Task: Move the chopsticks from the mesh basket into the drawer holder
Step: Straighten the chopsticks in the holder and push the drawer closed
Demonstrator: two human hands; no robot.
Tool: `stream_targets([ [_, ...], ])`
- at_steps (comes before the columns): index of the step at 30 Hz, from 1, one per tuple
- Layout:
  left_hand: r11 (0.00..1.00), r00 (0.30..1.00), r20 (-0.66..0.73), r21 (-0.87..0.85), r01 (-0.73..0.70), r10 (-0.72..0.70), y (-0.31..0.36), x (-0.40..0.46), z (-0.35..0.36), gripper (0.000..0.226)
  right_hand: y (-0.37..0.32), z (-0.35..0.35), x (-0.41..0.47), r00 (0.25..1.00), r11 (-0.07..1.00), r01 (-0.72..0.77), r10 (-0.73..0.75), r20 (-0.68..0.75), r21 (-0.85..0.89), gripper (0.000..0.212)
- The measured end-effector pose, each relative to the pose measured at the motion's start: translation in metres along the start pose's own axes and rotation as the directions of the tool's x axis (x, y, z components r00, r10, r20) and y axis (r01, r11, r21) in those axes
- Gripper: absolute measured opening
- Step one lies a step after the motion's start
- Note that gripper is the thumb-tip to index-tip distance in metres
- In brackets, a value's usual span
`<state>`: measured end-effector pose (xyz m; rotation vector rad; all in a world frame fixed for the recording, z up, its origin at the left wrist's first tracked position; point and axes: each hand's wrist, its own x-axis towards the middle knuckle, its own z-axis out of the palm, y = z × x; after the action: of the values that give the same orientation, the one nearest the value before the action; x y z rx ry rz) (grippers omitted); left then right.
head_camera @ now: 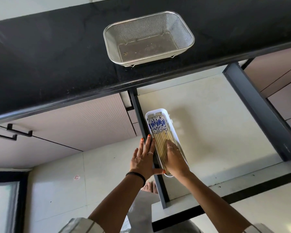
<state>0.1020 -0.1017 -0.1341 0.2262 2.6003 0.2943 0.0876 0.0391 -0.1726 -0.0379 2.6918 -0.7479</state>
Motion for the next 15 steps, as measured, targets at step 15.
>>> stream_targets([
  [15,0.999,1.000,0.002,0.044,-0.010,0.010,-0.0038,0.0016,0.0022,0.123,-0.0068,0.0029,0.0060,0.996,0.996,-0.081,0.080,0.041,0.022,0.066],
])
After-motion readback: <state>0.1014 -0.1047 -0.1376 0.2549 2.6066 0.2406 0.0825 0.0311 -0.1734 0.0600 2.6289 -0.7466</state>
